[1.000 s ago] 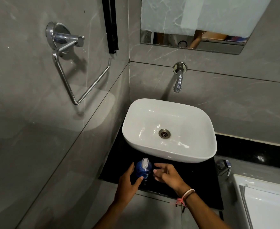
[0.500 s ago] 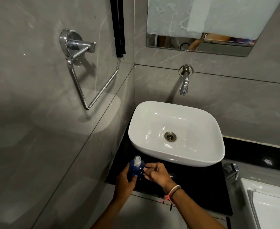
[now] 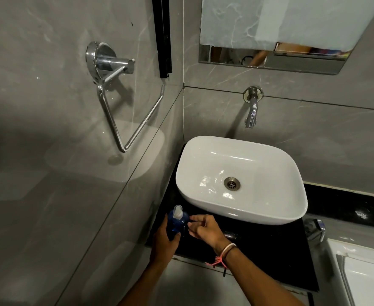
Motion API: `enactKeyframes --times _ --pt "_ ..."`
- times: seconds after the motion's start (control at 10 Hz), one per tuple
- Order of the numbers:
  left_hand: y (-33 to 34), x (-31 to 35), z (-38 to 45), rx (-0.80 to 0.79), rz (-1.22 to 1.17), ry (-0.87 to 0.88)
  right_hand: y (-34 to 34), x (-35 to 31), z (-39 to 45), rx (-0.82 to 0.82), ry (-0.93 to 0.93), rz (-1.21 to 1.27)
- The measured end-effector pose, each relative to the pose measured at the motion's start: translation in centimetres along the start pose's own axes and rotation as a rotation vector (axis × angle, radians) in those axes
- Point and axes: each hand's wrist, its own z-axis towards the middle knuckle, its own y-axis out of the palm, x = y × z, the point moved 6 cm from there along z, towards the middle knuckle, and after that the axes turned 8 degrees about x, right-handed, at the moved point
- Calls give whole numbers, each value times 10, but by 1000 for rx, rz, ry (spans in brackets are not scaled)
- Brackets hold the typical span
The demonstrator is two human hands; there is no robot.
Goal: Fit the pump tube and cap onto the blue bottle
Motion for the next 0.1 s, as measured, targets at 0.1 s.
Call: enactKeyframes --times 0.1 --pt "-8 -1 -10 146 101 -41 -8 -3 -6 71 -70 -115"
